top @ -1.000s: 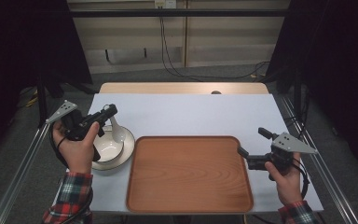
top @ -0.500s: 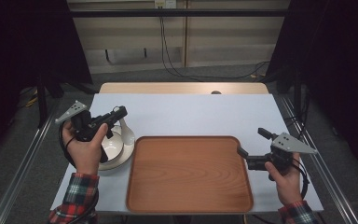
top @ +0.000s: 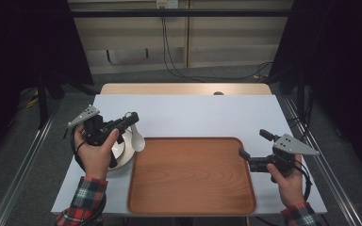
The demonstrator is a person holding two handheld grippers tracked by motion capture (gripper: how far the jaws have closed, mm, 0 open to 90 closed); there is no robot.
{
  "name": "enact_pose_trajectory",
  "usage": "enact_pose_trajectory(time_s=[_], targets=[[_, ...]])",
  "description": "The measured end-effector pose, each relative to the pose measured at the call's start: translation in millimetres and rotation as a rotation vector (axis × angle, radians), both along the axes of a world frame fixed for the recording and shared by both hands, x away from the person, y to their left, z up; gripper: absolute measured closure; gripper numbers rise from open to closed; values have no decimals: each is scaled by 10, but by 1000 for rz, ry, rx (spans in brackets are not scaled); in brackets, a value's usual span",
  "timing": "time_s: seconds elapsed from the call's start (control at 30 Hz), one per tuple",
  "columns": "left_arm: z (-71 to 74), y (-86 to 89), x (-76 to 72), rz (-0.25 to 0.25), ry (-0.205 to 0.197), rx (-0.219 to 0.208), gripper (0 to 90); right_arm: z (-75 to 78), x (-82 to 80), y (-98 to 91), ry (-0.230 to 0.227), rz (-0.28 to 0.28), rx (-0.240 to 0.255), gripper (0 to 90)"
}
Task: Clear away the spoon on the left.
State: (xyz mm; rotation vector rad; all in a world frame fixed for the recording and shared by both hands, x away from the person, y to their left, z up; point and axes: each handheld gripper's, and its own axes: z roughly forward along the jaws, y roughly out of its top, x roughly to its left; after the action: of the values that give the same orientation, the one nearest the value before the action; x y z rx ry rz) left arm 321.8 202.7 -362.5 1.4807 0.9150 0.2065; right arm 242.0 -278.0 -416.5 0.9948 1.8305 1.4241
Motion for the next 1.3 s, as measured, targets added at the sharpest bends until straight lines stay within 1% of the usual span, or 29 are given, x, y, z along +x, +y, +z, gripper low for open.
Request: enact_pose_trajectory(time_s=[0.03,0.1,0.13,0.2,0.23,0.3,0.33,0.37,0.4,0.43,0.47,0.5,0.53,0.57,0.6,0.67,0.7,0.77,0.83,0.93,0.97,1.0,1.03,1.07,1.13,1.2,1.3], targets=[[-15,-16,-4,-13,4,-4,855,0,0,0,0,0,1,0],[-40,-37,-10,-13,6,6,855,-1,1,0,1,1,3,0],[-47,-50,-12,-20,9,-5,855,-2,1,3,1,-1,3,0],[-68,-78,-20,-21,11,8,855,-2,1,1,0,3,2,0],[-78,-84,-19,-32,9,5,854,-2,2,-1,-1,7,3,0],[-96,-115,-28,-35,15,1,854,-1,1,-2,-1,6,3,0],[-107,-122,-25,-46,14,10,855,-1,1,-3,0,6,3,0],[-114,-136,-30,-43,16,16,855,-2,3,-4,-3,8,3,0],[-120,-153,-37,-35,18,12,855,-3,3,-1,-5,6,5,0],[-131,-160,-35,-53,15,12,854,-3,3,-4,-5,10,2,0],[-139,-171,-41,-56,19,16,855,-3,3,-4,-6,8,2,0],[-148,-184,-45,-64,20,9,855,-2,3,-4,-6,7,3,0],[-155,-203,-52,-53,23,6,855,-3,3,-3,-5,7,5,0],[-163,-208,-53,-73,25,3,854,-2,1,-6,-2,7,2,0],[-170,-221,-58,-69,24,5,855,-2,0,-5,-1,6,1,0],[-183,-235,-64,-81,24,12,855,-4,-1,-3,0,8,-1,0],[-191,-254,-71,-81,28,4,854,-4,0,-4,-3,7,-3,0],[-205,-268,-75,-94,28,12,855,-5,1,-2,-2,8,0,0],[-221,-285,-80,-97,32,9,854,-6,4,0,-5,7,5,0],[-243,-314,-91,-97,38,5,855,-4,1,-5,-4,13,0,0],[-252,-321,-93,-108,41,6,854,-5,2,-5,-5,14,0,0],[-260,-331,-98,-100,43,8,855,-5,0,-5,-3,12,-1,0],[-272,-337,-97,-112,41,8,855,-5,-1,-4,-3,8,-2,0],[-277,-339,-100,-112,41,14,855,-5,2,-3,-7,12,-1,0],[-293,-357,-108,-114,45,10,855,-5,1,-4,-3,12,-1,0],[-313,-374,-115,-121,49,17,854,-7,0,-2,0,7,0,0],[-348,-401,-126,-125,56,17,854,-8,0,2,-3,4,-3,0]])
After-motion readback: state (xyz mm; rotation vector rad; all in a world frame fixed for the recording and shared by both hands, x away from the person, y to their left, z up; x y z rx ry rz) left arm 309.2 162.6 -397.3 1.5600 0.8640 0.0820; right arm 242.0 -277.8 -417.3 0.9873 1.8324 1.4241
